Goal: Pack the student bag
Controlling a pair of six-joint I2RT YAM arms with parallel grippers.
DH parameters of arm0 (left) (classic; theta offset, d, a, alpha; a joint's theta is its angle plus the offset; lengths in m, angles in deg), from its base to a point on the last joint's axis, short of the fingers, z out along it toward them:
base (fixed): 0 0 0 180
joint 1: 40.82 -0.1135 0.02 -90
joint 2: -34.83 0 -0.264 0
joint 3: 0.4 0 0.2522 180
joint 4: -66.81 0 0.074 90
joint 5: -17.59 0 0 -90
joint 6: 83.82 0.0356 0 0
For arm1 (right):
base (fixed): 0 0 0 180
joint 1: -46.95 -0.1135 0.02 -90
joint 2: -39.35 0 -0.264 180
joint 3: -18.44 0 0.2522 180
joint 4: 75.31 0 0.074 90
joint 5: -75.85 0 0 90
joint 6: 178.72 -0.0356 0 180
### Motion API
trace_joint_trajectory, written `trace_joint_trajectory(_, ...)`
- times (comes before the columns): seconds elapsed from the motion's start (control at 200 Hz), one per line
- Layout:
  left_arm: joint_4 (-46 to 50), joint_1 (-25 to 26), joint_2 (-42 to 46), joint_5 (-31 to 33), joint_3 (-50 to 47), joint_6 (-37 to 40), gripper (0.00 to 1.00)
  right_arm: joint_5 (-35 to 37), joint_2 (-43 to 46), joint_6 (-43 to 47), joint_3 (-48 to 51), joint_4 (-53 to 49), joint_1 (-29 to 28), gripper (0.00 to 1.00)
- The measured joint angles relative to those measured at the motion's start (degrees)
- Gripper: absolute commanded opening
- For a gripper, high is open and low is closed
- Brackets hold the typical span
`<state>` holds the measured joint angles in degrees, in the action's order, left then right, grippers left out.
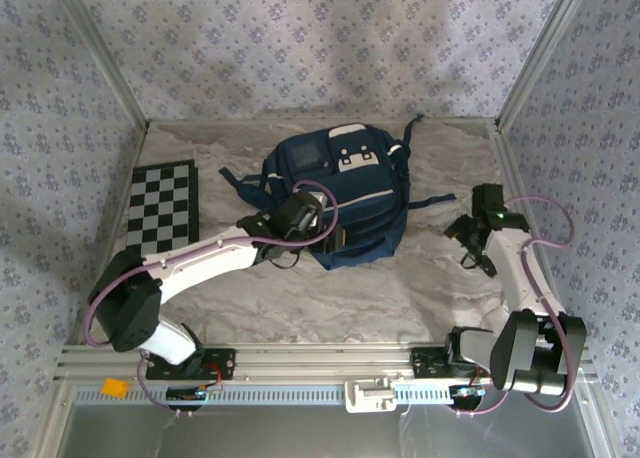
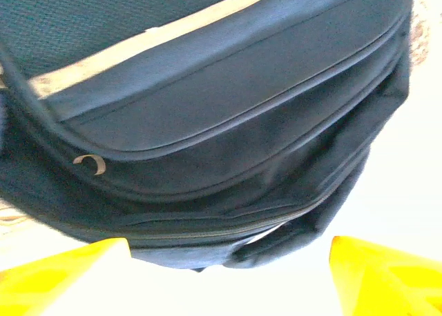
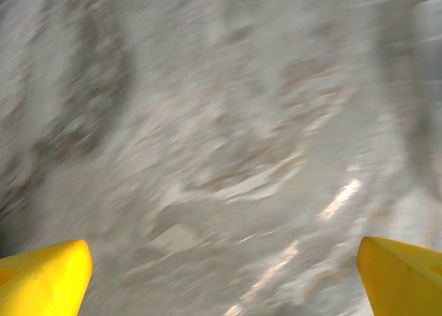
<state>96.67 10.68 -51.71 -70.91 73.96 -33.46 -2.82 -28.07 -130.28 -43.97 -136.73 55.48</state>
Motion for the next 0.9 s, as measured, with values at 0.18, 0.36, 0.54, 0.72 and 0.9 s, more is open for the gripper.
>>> trace_joint_trajectory(0.18, 0.04, 2.38, -4.0, 0.68, 4.15, -3.13, 0.79, 2.95, -0.5, 2.05, 0.9, -0.15, 12.81, 1.0)
trace_joint_trajectory(0.36, 0.44, 3.65, -5.88, 0.92, 5.51, -3.98, 0.83, 1.7, -3.72, 3.72, 2.36, 1.7, 22.82, 1.0)
trace_joint_trajectory(0.54, 0.63, 4.59, -8.28, 1.14, 8.11, -4.15, 0.86, -2.84, -9.31, 5.97, 3.74, 4.76, 28.35, 1.0)
trace_joint_trajectory(0.72, 1.44, 5.16, -9.86, 1.75, 10.64, -4.2, 0.87, -6.73, -14.05, 7.58, 4.68, 7.19, 31.98, 1.0)
trace_joint_trajectory(0.9, 2.43, 5.25, -10.71, 2.27, 11.32, -4.42, 0.88, -7.65, -14.01, 8.22, 4.59, 7.13, 32.2, 0.94)
